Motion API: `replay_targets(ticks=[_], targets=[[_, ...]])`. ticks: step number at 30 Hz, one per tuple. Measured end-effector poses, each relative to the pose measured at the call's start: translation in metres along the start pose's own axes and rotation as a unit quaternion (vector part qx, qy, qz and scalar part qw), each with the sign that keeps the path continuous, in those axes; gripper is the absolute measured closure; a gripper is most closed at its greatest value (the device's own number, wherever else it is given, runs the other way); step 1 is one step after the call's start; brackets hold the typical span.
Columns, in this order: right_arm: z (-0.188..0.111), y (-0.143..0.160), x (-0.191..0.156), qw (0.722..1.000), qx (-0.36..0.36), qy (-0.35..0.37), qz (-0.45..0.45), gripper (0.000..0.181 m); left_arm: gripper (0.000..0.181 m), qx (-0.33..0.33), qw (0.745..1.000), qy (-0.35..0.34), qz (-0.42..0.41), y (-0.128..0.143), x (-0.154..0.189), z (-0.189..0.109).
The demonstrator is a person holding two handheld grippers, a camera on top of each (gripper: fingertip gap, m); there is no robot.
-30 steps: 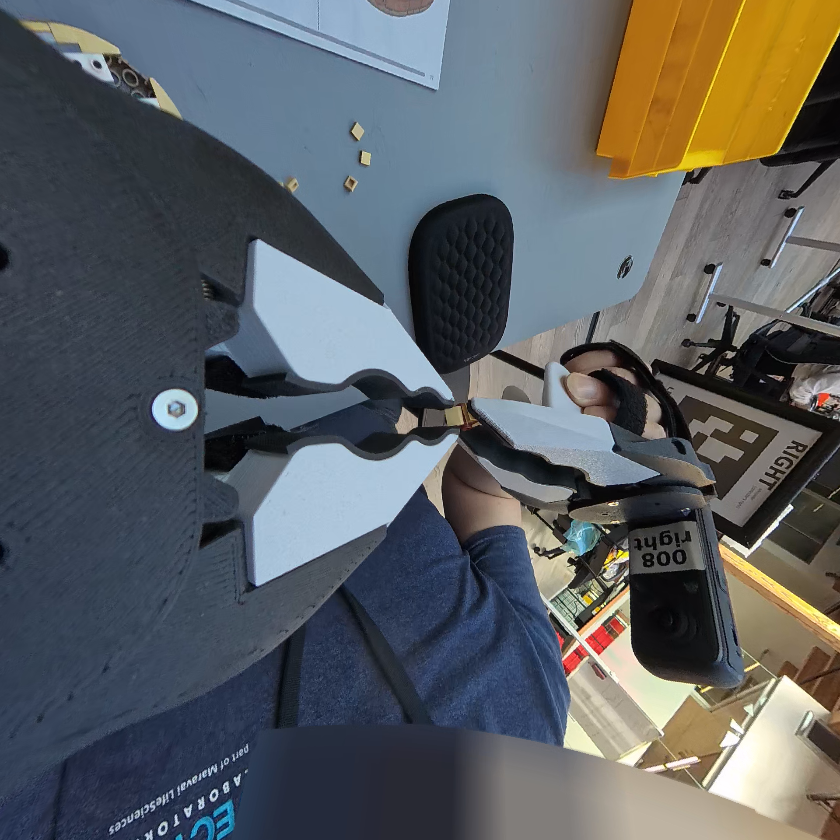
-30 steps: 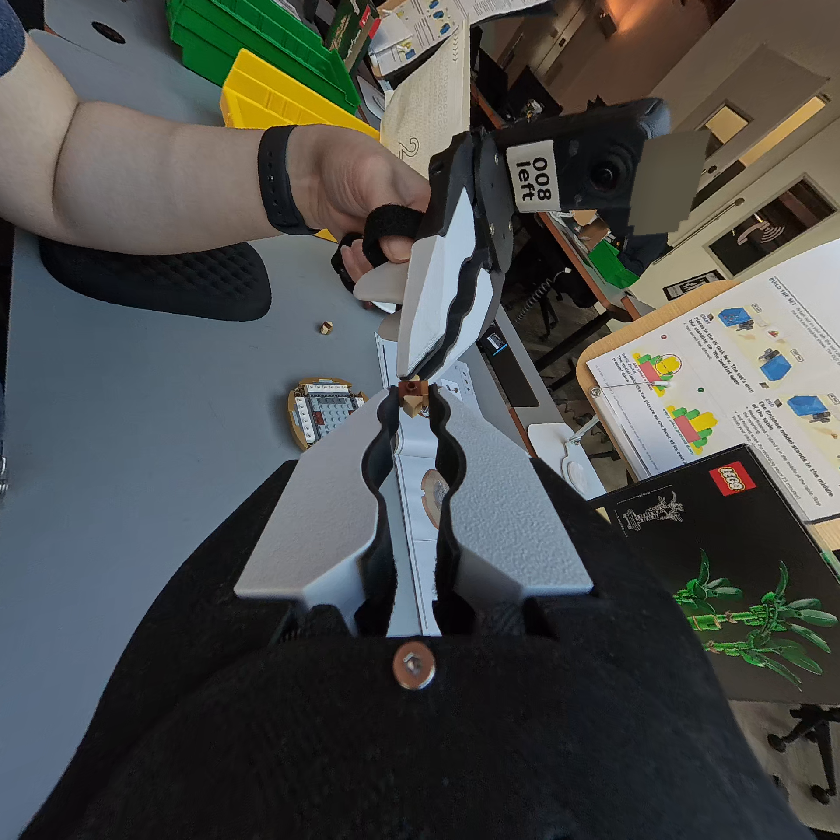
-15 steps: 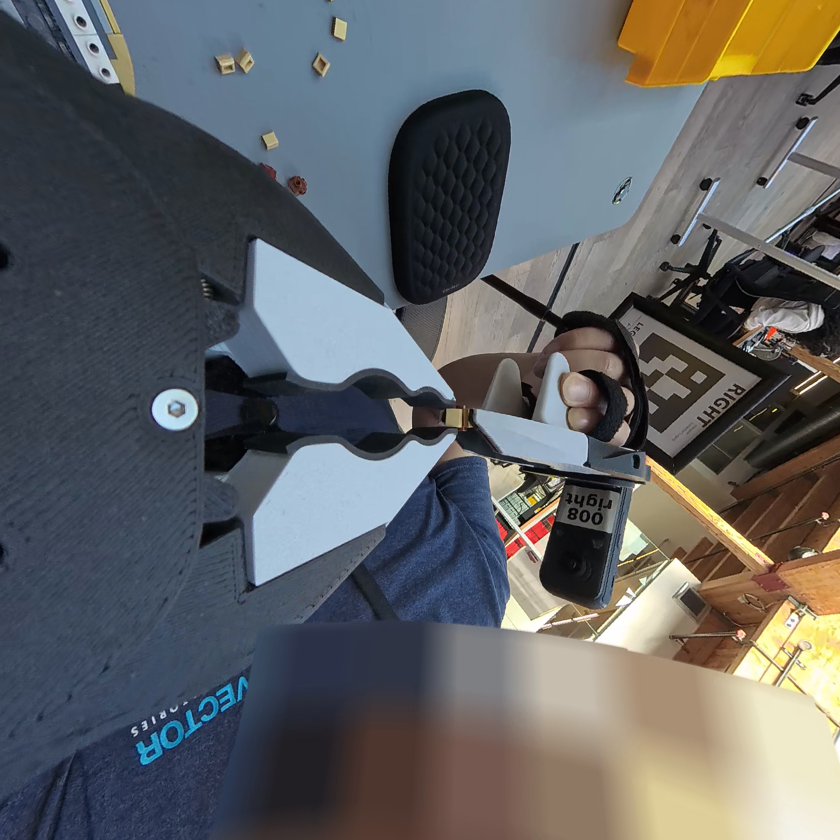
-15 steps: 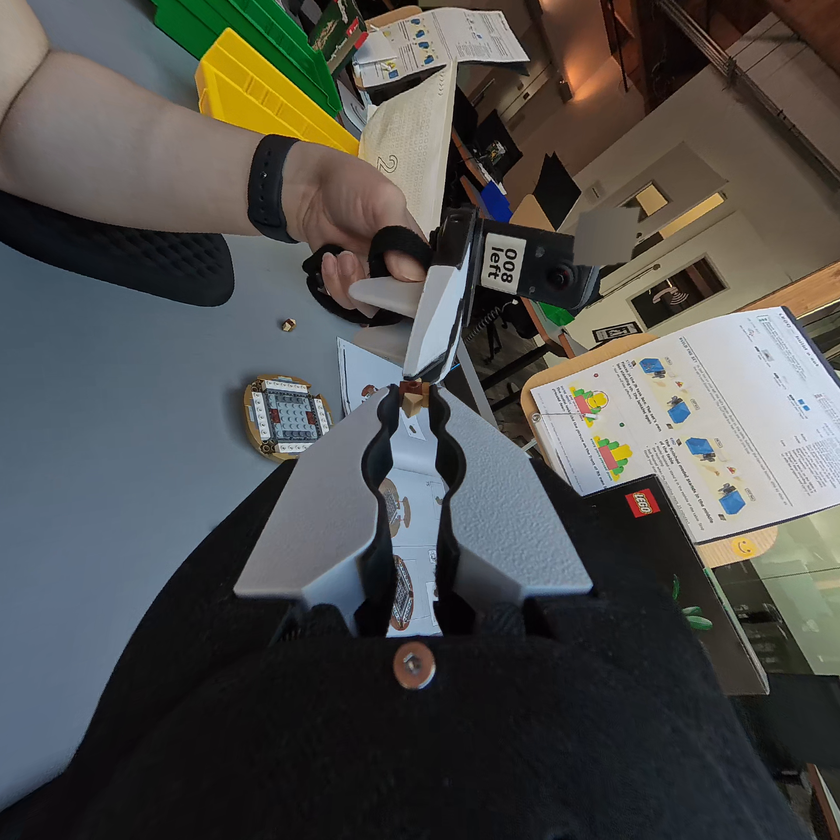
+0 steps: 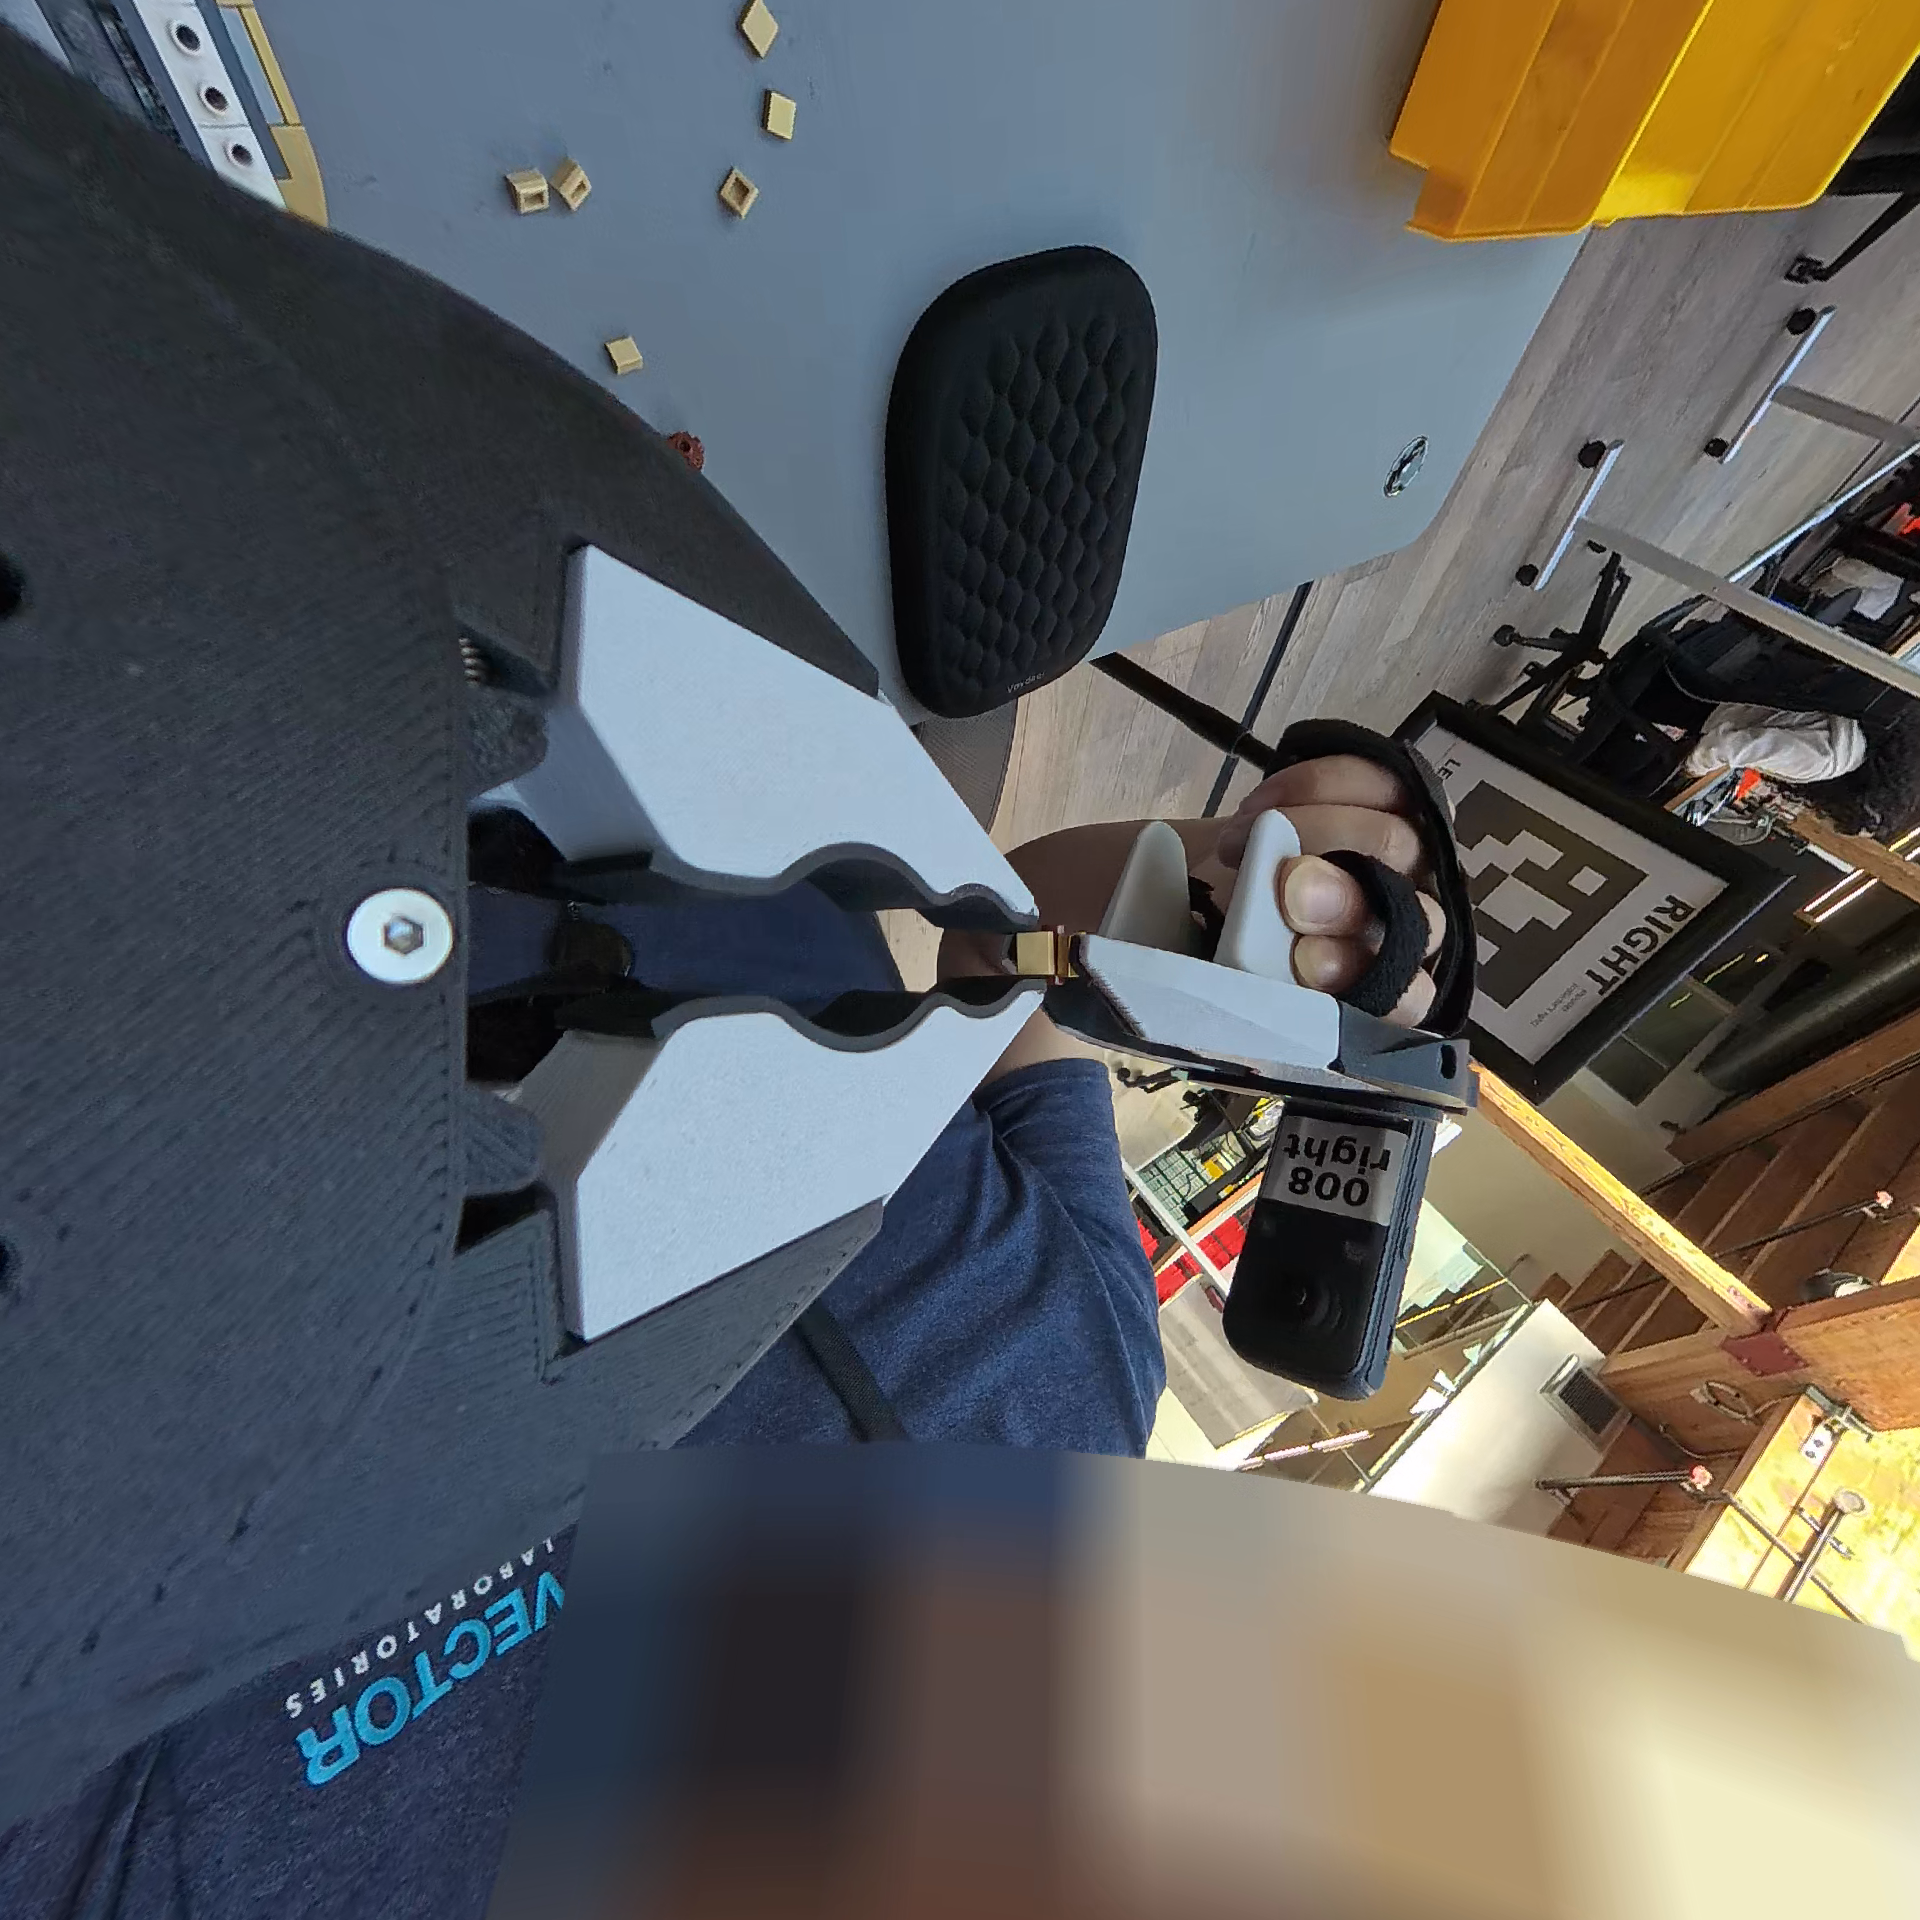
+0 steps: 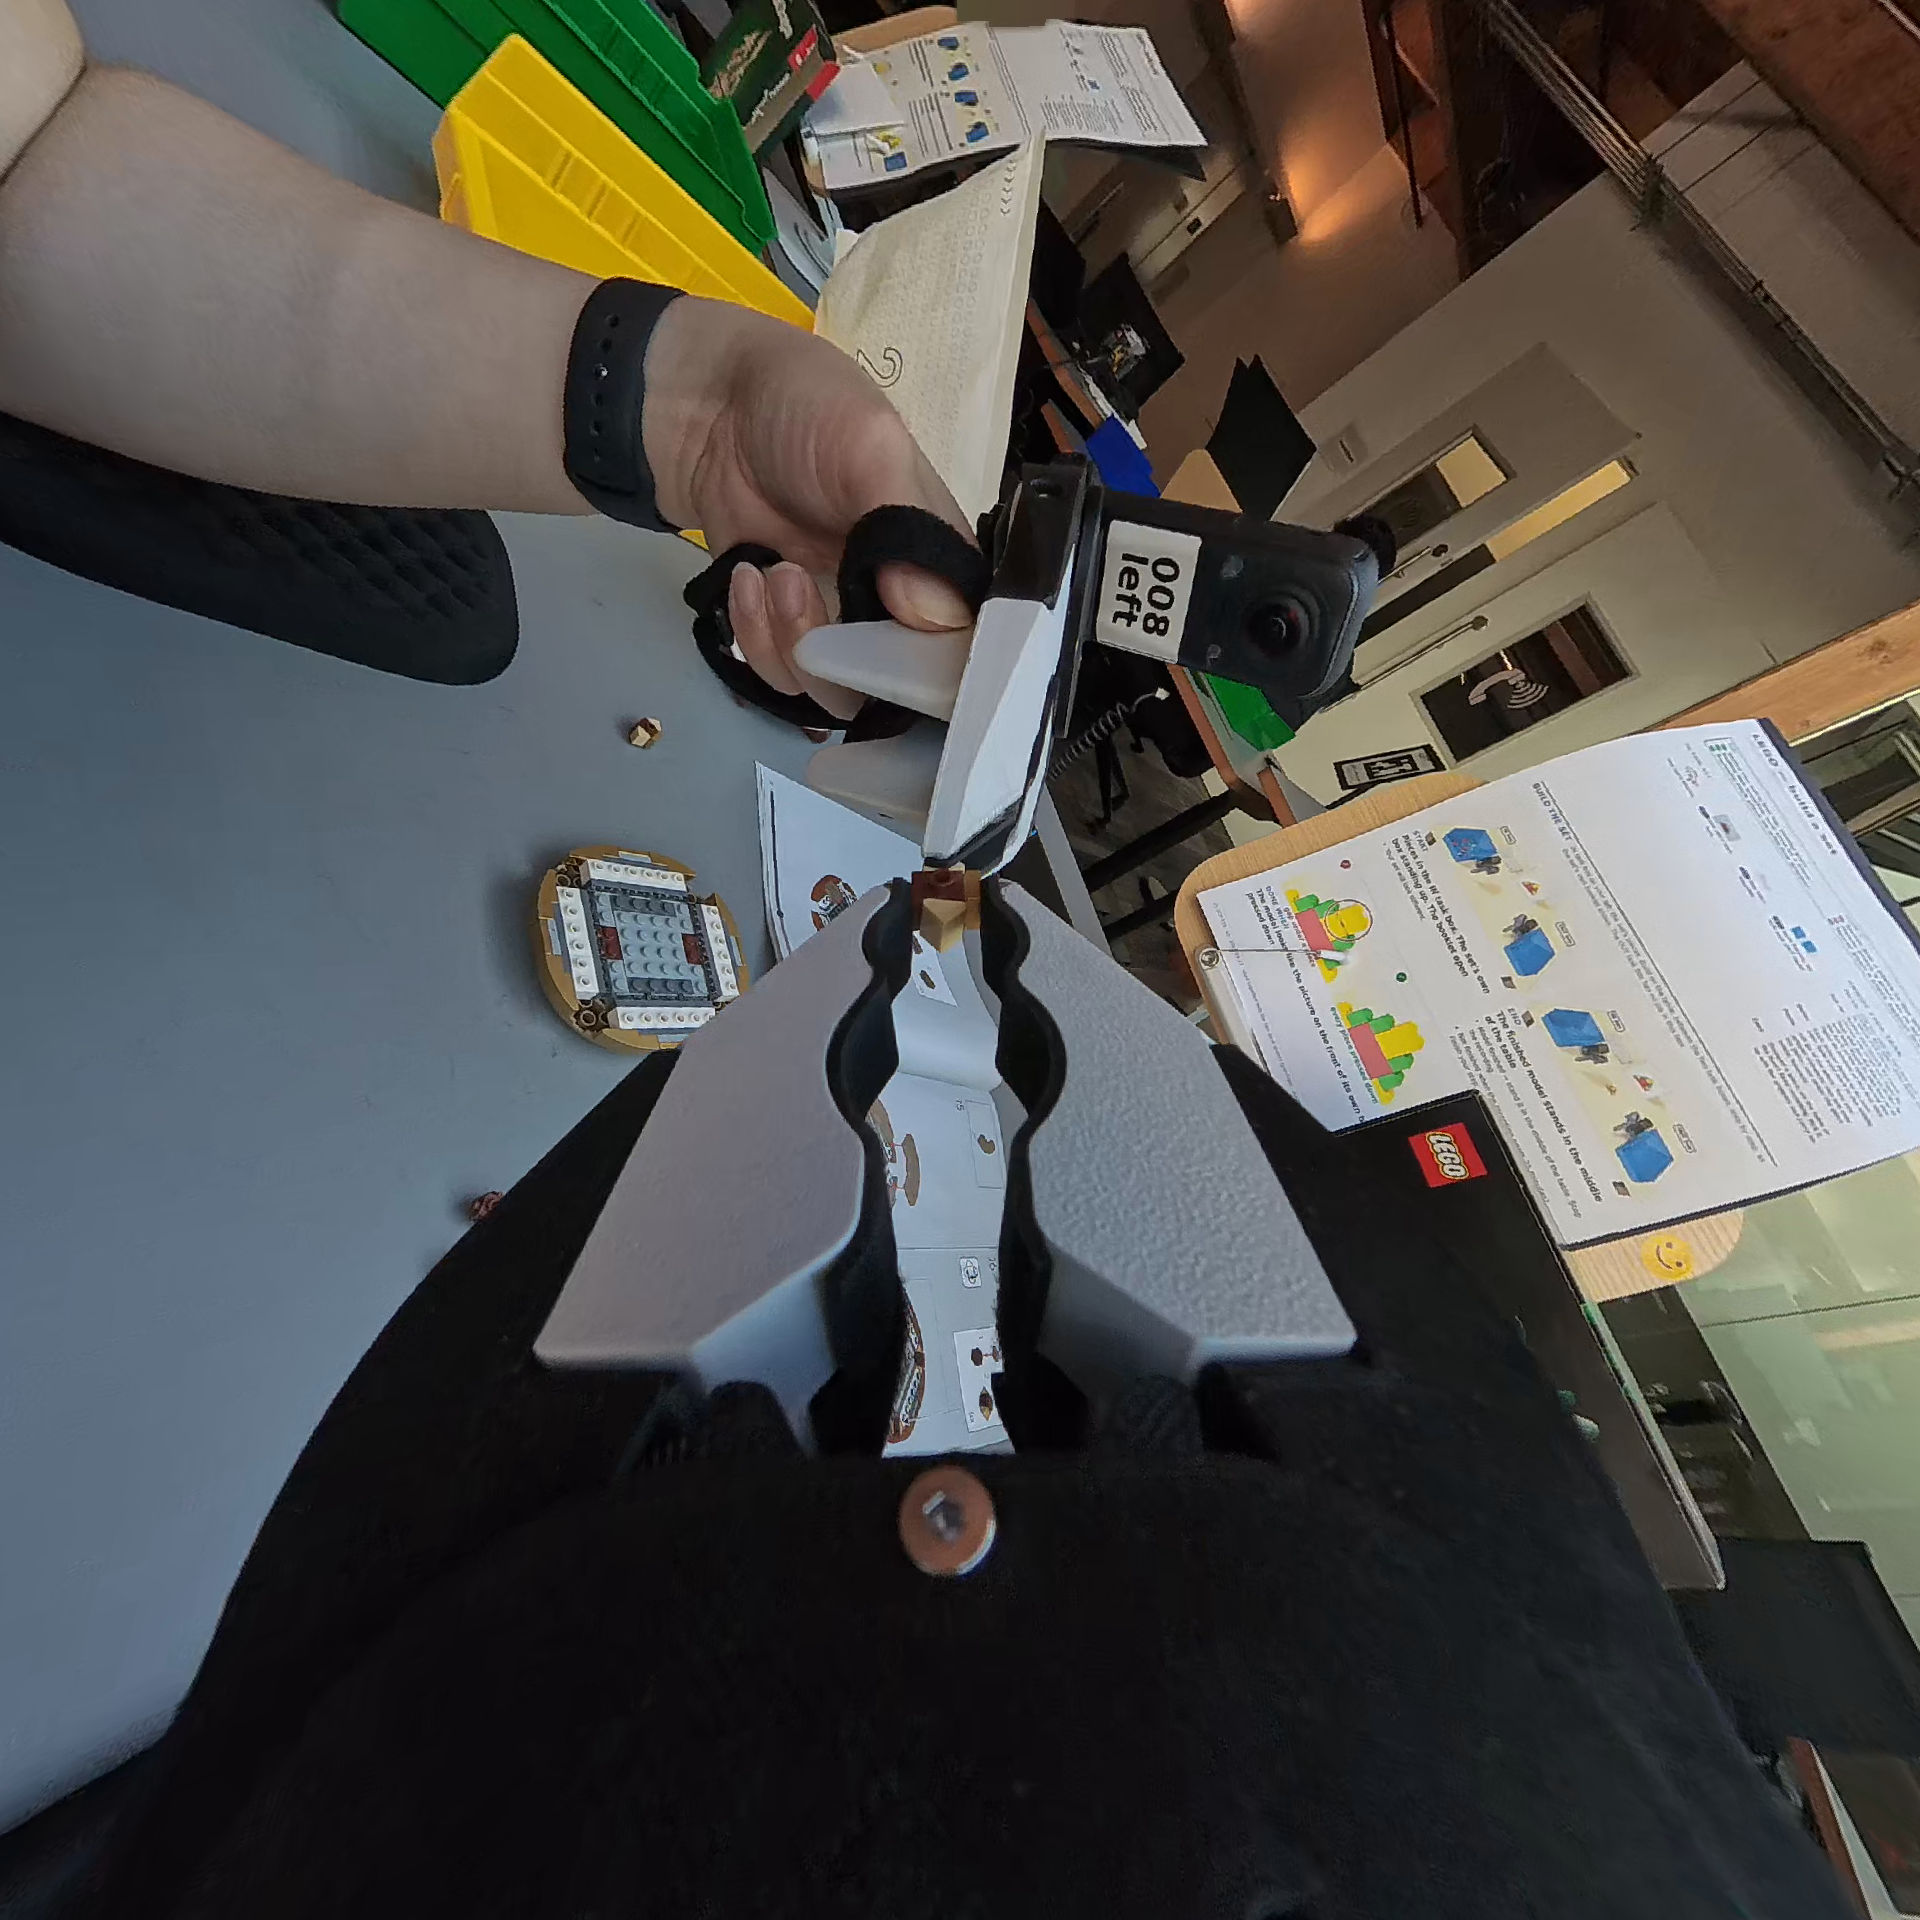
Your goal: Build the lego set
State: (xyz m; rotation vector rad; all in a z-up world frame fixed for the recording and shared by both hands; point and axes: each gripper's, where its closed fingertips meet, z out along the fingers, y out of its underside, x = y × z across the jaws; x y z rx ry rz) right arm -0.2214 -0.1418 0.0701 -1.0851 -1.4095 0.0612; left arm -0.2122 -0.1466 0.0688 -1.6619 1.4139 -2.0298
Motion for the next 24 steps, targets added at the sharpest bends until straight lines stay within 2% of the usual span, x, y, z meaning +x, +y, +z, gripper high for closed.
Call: replay_targets(ticks=[2, 5, 12, 16, 24], targets=[[0.0008, -0.0017, 0.0005, 1.000, 0.009, -0.003, 0.009, 0.169, 0.167, 0.011, 1.000, -0.007, 0.010, -0.0041, 0.0003, -0.0011], [0.0012, -0.0034, 0.0029, 1.000, 0.017, 0.002, 0.013, 0.168, 0.175, 0.005, 1.000, -0.008, 0.021, -0.0026, 0.0029, -0.0017], [0.0011, -0.0015, 0.0062, 1.000, 0.012, 0.010, 0.011, 0.168, 0.175, 0.017, 1.000, -0.004, 0.013, -0.0062, 0.0012, 0.0000], [0.0020, 0.0008, 0.0064, 1.000, 0.008, 0.012, 0.011, 0.169, 0.166, 0.017, 1.000, 0.004, 0.006, -0.0058, 0.0027, 0.0006], [0.0032, 0.0038, 0.0096, 1.000, 0.004, 0.026, 0.005, 0.169, 0.173, 0.021, 0.999, -0.020, 0.023, -0.0078, -0.0034, 0.0009]])
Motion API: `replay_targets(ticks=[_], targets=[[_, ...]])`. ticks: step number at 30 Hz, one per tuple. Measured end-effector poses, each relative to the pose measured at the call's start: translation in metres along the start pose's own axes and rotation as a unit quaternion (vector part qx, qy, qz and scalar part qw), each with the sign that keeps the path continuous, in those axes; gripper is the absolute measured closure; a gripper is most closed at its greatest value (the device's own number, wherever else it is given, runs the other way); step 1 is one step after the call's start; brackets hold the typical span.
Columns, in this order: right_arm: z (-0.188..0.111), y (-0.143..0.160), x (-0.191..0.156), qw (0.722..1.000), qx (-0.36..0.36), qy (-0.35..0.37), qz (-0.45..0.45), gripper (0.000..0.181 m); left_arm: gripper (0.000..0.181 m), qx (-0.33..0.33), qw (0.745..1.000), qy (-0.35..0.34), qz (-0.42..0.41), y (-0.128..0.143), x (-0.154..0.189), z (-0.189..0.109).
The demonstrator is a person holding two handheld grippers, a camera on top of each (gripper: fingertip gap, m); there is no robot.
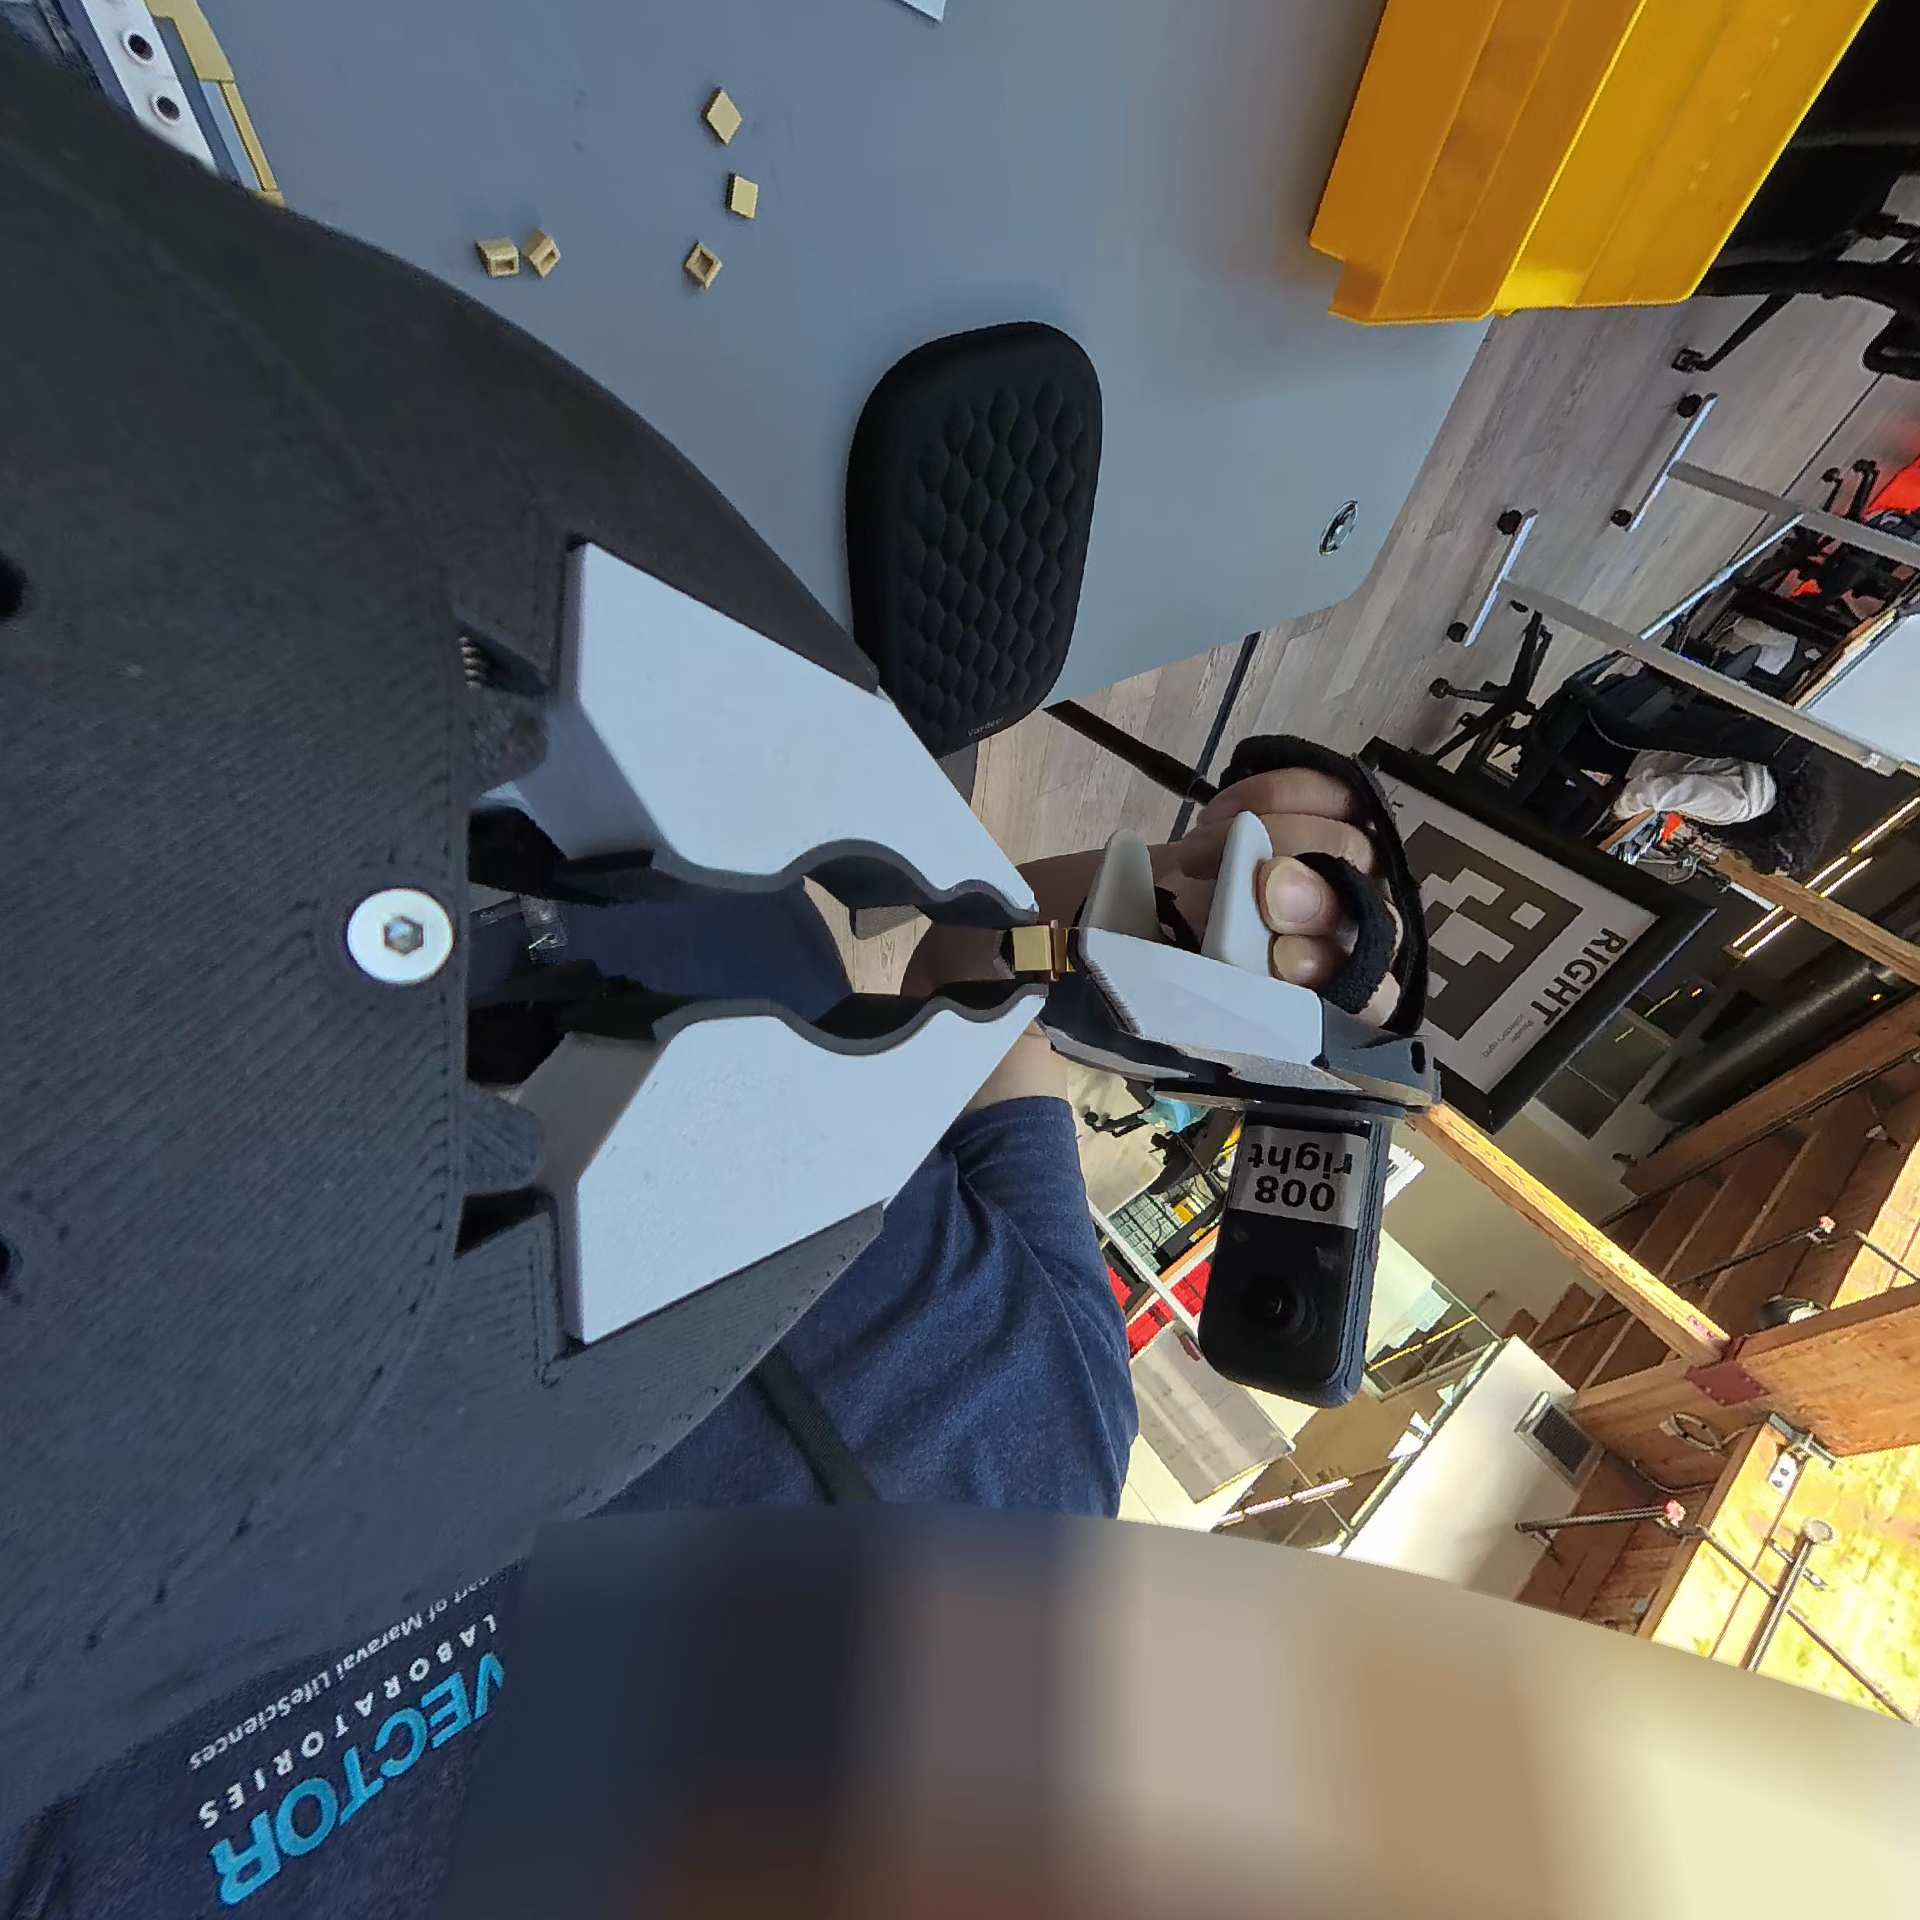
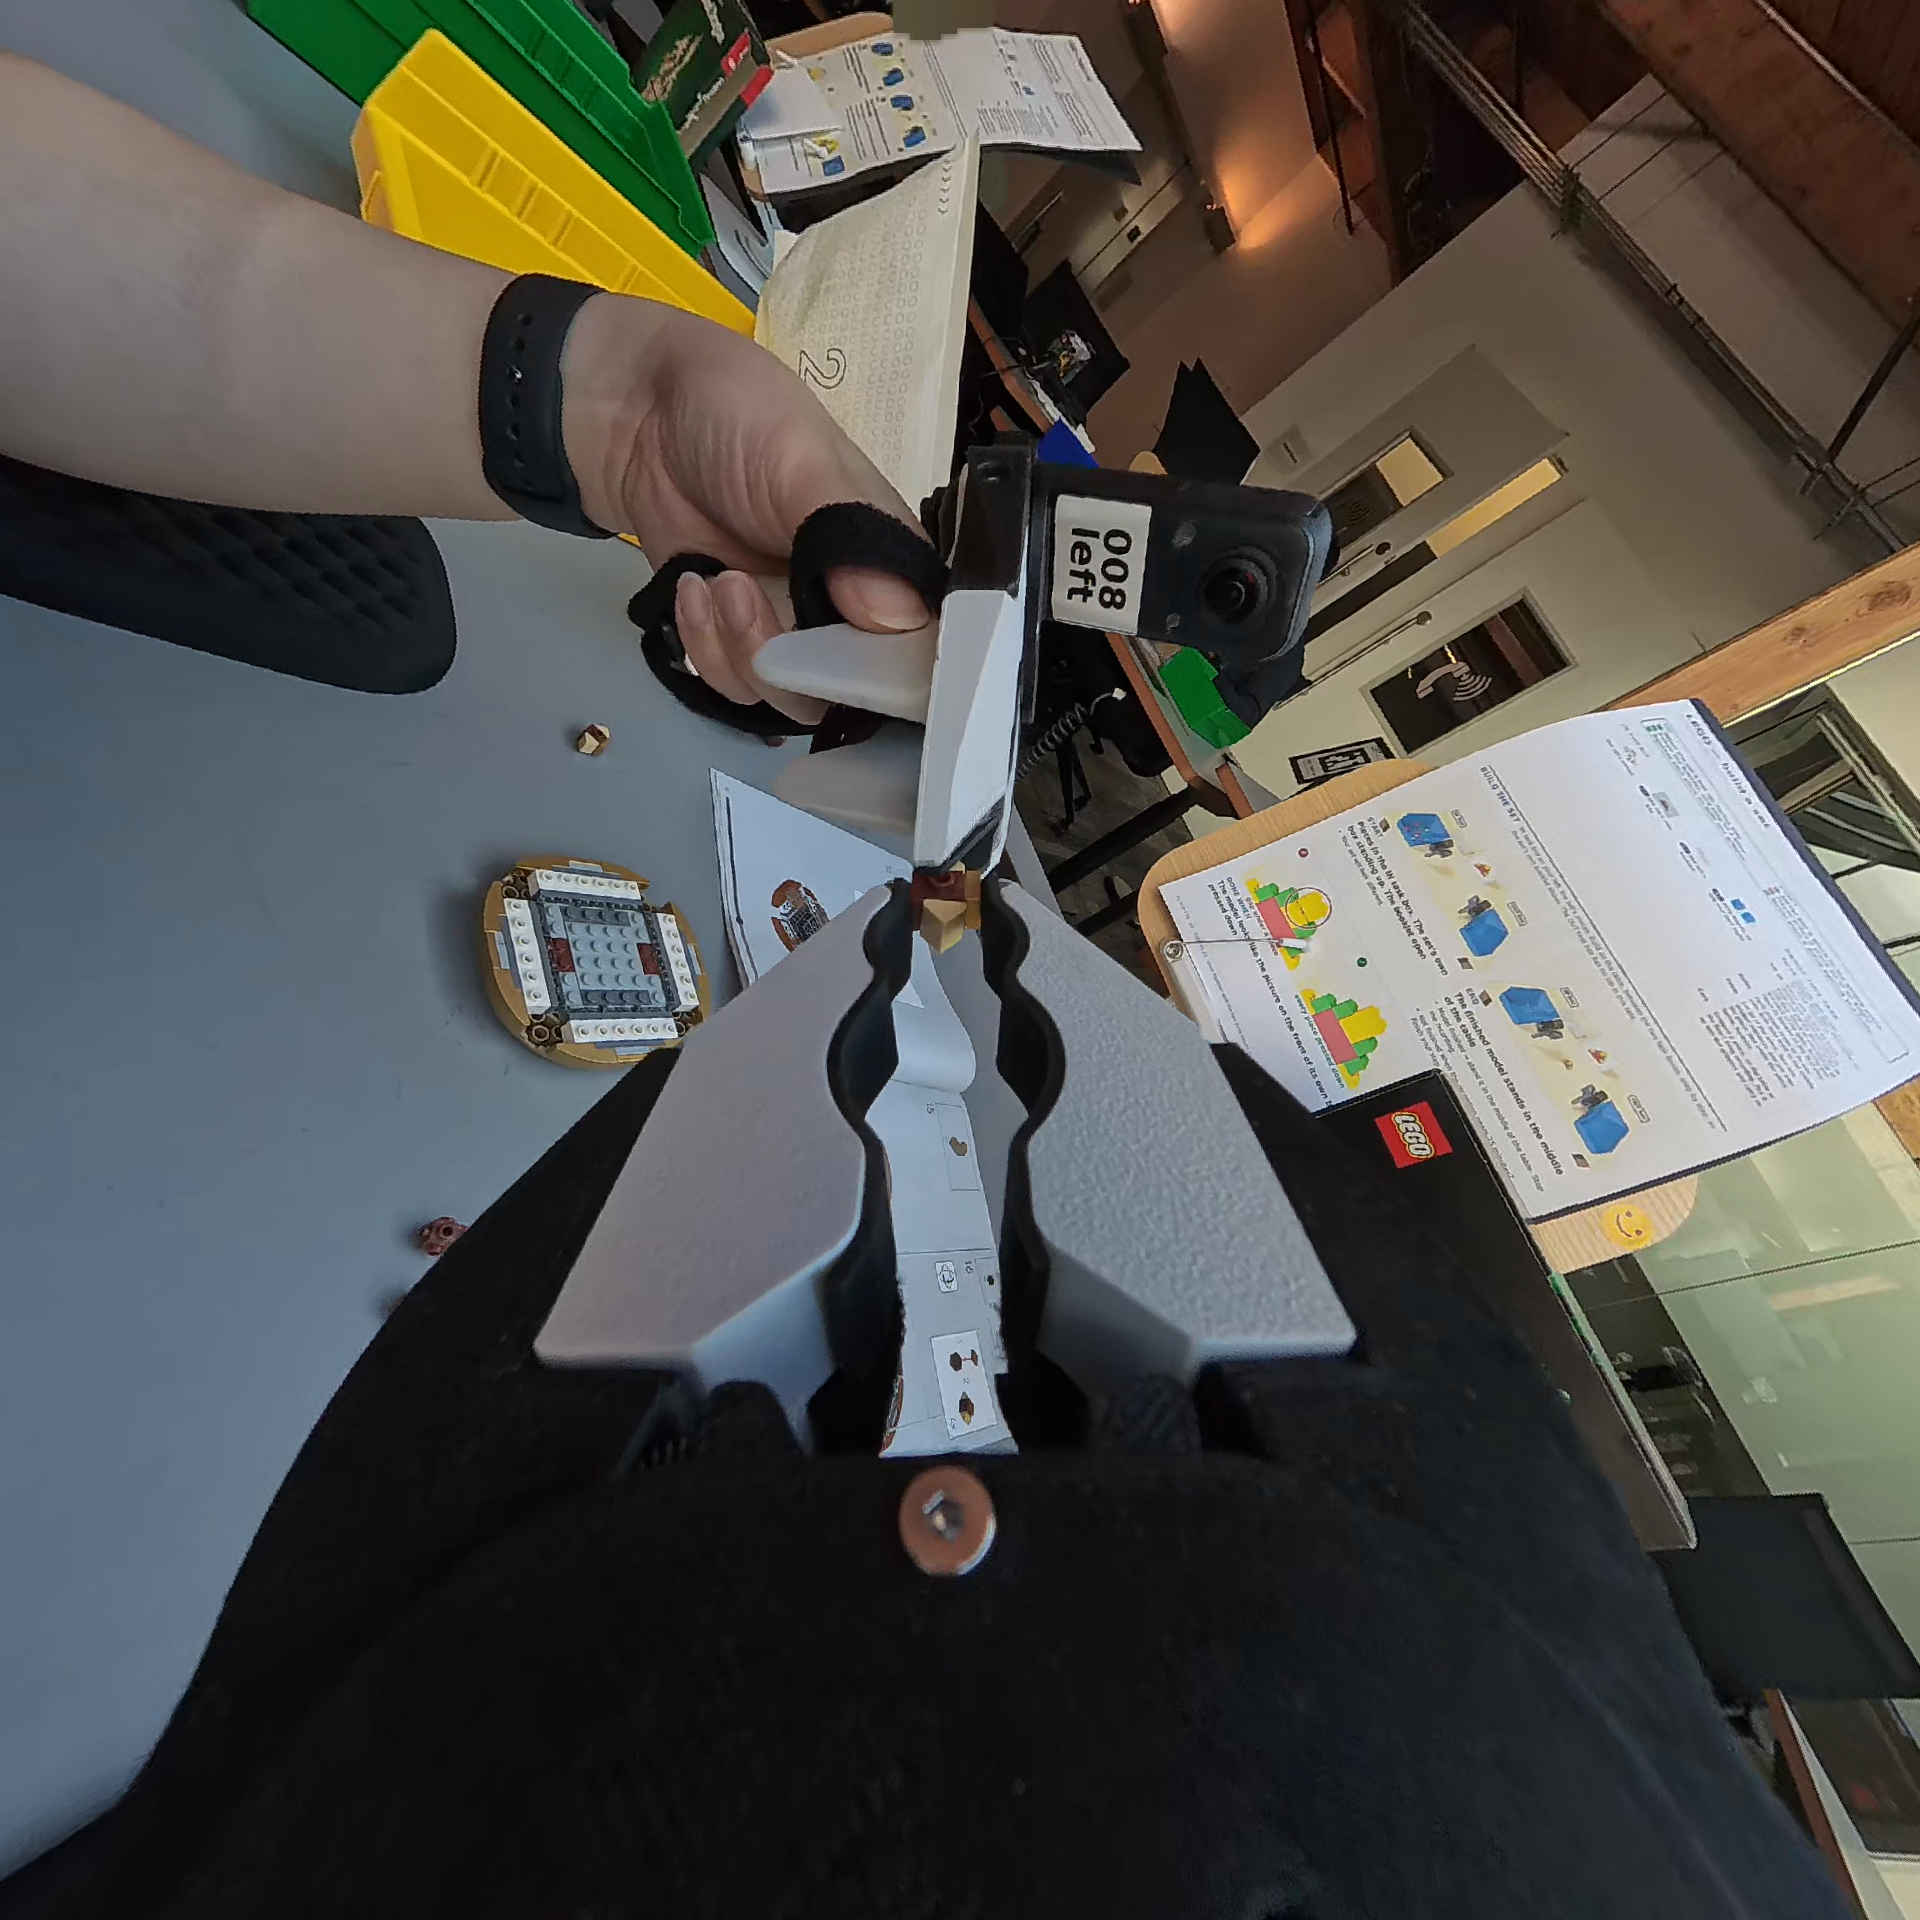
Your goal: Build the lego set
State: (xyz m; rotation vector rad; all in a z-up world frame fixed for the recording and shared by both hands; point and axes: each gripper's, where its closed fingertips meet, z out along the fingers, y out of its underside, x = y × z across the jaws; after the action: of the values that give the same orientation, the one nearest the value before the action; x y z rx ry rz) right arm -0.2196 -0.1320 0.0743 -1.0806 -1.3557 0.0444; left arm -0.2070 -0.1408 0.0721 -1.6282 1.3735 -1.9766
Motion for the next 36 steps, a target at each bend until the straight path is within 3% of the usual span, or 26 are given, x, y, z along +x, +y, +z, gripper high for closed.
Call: replay_targets(ticks=[4, 7, 11, 14, 24, 27, 36], targets=[[-0.001, -0.006, 0.006, 0.999, 0.028, 0.006, 0.041, 0.166, 0.174, 0.010, 1.000, -0.001, 0.016, -0.004, 0.005, -0.003], [-0.005, -0.010, 0.018, 0.986, 0.061, -0.003, 0.155, 0.163, 0.174, 0.018, 0.997, -0.046, 0.055, -0.009, -0.002, -0.008], [-0.006, -0.002, 0.024, 0.913, 0.077, -0.074, 0.393, 0.160, 0.174, 0.029, 0.991, -0.078, 0.106, -0.016, 0.001, -0.015], [-0.005, -0.002, 0.021, 0.854, 0.099, -0.127, 0.494, 0.166, 0.174, 0.024, 0.987, -0.095, 0.124, -0.016, 0.002, -0.017], [0.001, 0.000, 0.018, 0.783, 0.118, -0.180, 0.583, 0.167, 0.174, 0.019, 0.989, -0.089, 0.118, -0.014, 0.002, -0.014], [0.002, 0.002, 0.017, 0.779, 0.117, -0.182, 0.588, 0.175, 0.174, 0.018, 0.988, -0.095, 0.119, -0.014, 0.000, -0.014], [0.003, 0.006, 0.014, 0.780, 0.103, -0.183, 0.589, 0.175, 0.174, 0.011, 0.988, -0.102, 0.115, -0.012, -0.004, -0.012]])
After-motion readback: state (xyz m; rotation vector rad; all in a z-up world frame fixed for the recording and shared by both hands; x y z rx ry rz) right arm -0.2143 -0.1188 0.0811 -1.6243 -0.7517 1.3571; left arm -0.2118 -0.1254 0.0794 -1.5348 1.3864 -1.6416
